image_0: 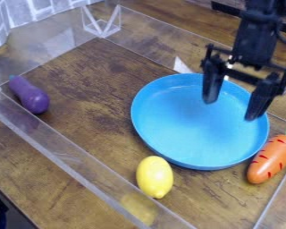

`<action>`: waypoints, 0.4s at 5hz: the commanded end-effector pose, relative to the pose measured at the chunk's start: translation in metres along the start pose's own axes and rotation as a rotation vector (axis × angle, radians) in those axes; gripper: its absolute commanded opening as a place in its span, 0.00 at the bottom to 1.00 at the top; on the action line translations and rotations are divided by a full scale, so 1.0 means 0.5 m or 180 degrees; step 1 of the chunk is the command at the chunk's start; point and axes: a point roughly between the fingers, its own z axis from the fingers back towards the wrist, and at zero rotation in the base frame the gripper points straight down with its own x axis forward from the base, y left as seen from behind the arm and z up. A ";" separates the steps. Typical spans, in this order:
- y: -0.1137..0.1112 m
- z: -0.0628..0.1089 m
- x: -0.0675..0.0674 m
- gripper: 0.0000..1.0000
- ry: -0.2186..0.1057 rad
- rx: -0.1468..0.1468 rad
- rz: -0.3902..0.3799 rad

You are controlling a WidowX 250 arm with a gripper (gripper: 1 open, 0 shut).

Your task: Move the carrot to the right side

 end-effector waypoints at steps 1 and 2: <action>-0.023 0.110 -0.037 1.00 -0.0261 0.0020 -0.0064; -0.032 0.133 -0.077 1.00 -0.0281 -0.0032 -0.0094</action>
